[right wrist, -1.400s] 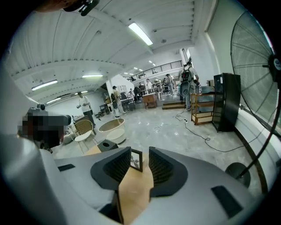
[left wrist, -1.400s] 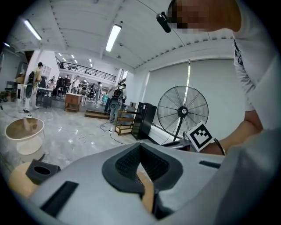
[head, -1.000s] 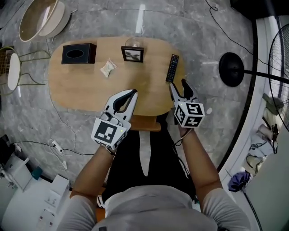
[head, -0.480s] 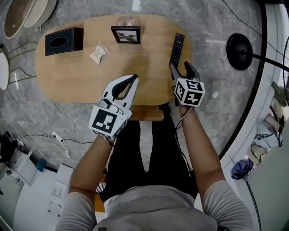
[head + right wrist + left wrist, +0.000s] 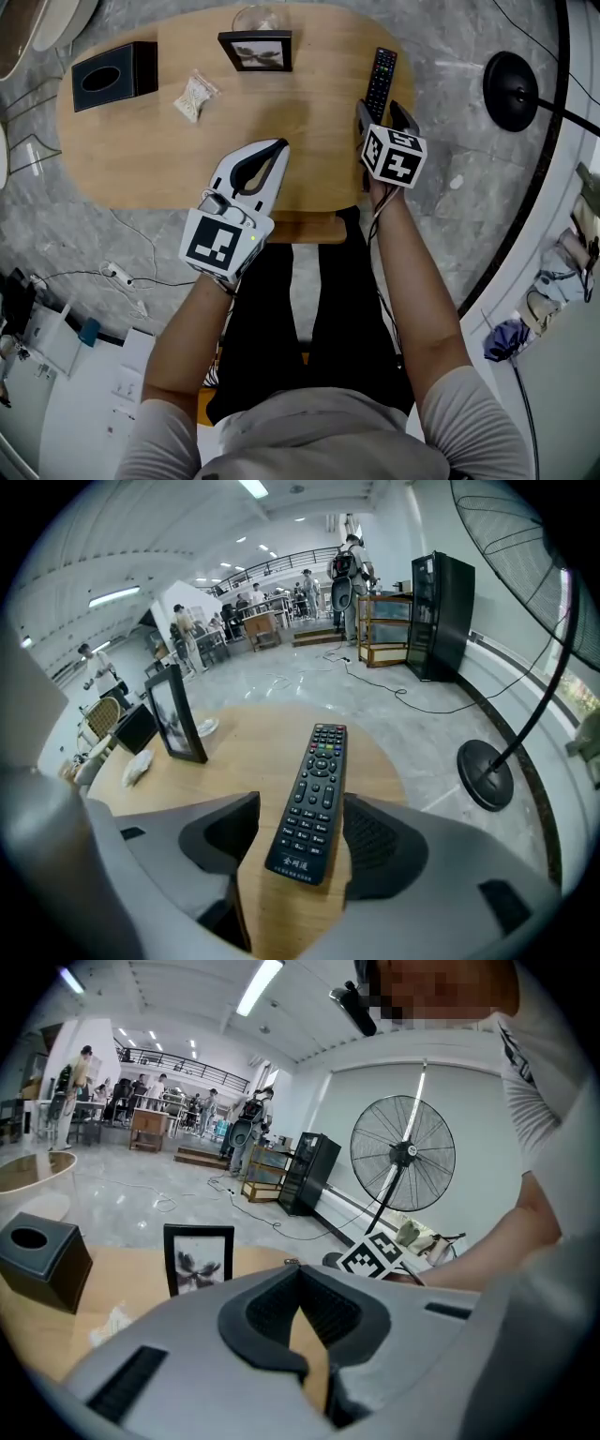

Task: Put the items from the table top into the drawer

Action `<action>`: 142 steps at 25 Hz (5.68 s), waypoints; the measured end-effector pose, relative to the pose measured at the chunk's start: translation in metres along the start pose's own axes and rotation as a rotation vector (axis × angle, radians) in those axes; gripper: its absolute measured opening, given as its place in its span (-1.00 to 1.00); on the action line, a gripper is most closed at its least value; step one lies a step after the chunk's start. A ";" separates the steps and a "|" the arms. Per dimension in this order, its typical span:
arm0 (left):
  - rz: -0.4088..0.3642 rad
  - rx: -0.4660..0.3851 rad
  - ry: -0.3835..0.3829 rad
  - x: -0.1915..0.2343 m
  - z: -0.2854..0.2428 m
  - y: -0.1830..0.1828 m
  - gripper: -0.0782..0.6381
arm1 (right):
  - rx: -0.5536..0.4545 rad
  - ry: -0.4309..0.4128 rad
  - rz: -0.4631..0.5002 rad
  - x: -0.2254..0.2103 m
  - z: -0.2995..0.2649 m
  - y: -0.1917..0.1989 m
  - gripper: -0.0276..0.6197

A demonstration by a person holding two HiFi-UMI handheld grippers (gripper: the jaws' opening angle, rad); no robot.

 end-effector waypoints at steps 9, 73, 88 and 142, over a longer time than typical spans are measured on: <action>0.019 0.010 0.034 -0.006 -0.006 0.016 -0.76 | 0.030 0.059 -0.012 -0.003 -0.023 0.007 -0.06; -0.071 -0.252 -0.273 -0.121 0.256 -0.192 -0.76 | -0.253 -0.336 0.493 0.156 0.380 -0.072 -0.19; 0.040 -0.316 -0.542 -0.147 0.320 -0.178 -0.76 | -0.189 -0.583 0.779 0.216 0.416 -0.055 -0.19; 0.438 -0.144 -0.659 -0.114 0.328 0.214 -0.76 | 0.346 -0.628 1.175 0.217 0.172 0.301 -0.19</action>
Point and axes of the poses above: the fingertips, and each gripper's own axes: z backward along the fingers, x to its left, y out of its underside, the point moved 6 cm from there along z, backward along the fingers, and after that the axes turned 11 degrees about -z, right-handed, at the moved point
